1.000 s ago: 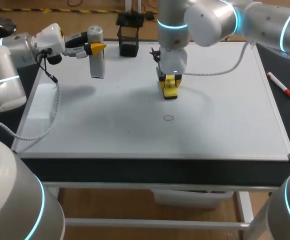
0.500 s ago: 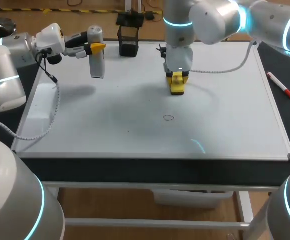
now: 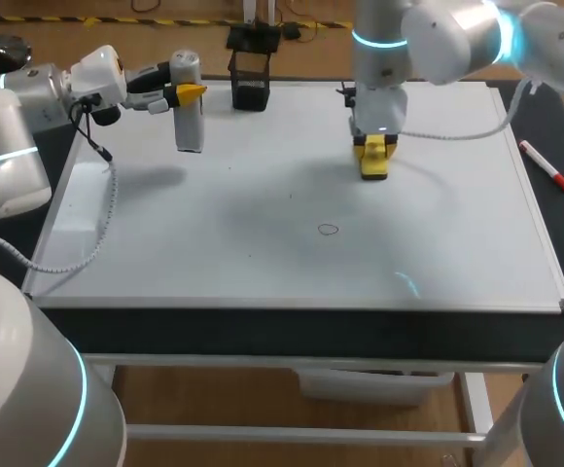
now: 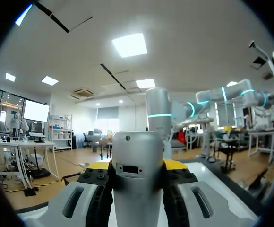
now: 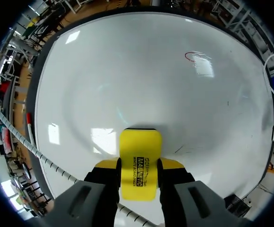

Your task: Pick up the inspection probe, press it on each red-marked spot on the whiteboard one by one, put down the probe, pick up the eraser, and wipe off all the red marks.

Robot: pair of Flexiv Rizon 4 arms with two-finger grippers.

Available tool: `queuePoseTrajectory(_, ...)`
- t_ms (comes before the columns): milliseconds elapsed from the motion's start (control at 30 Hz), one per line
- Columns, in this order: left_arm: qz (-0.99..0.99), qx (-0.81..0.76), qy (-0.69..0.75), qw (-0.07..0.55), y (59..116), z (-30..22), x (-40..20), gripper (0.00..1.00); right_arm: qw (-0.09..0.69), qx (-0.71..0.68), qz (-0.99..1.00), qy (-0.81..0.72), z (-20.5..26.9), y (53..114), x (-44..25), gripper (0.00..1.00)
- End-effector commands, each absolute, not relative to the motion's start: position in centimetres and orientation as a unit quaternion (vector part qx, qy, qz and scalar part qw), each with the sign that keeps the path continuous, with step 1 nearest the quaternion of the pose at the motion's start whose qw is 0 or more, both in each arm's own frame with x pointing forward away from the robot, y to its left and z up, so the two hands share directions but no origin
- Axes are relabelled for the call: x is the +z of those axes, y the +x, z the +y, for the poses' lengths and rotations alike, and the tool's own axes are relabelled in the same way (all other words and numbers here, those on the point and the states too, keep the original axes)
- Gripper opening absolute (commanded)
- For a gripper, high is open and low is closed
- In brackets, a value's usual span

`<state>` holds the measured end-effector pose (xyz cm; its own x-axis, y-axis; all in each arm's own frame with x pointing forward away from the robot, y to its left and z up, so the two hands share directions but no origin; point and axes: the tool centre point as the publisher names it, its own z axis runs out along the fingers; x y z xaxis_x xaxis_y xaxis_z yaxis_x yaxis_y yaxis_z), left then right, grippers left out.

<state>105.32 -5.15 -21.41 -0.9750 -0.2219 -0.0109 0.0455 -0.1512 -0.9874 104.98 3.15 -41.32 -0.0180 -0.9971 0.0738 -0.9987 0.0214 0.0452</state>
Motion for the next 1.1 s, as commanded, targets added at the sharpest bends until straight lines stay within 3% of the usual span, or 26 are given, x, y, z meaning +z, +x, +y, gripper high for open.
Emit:
queuePoseTrajectory(33,0.644,-0.757,-0.068,0.090,105.3,-5.2,-21.4,0.00,0.043,0.000,-0.707,0.705,0.3,105.0,-39.0,0.00)
queuePoseTrajectory(467,0.644,-0.757,-0.068,0.090,105.3,-5.2,-21.4,0.00,0.023,-0.002,-0.702,0.712,-5.8,106.3,-34.5,0.00)
queuePoseTrajectory(1100,0.644,-0.757,-0.068,0.090,105.3,-5.2,-21.4,0.00,0.028,0.014,-0.704,0.710,-9.2,106.2,-33.6,0.00)
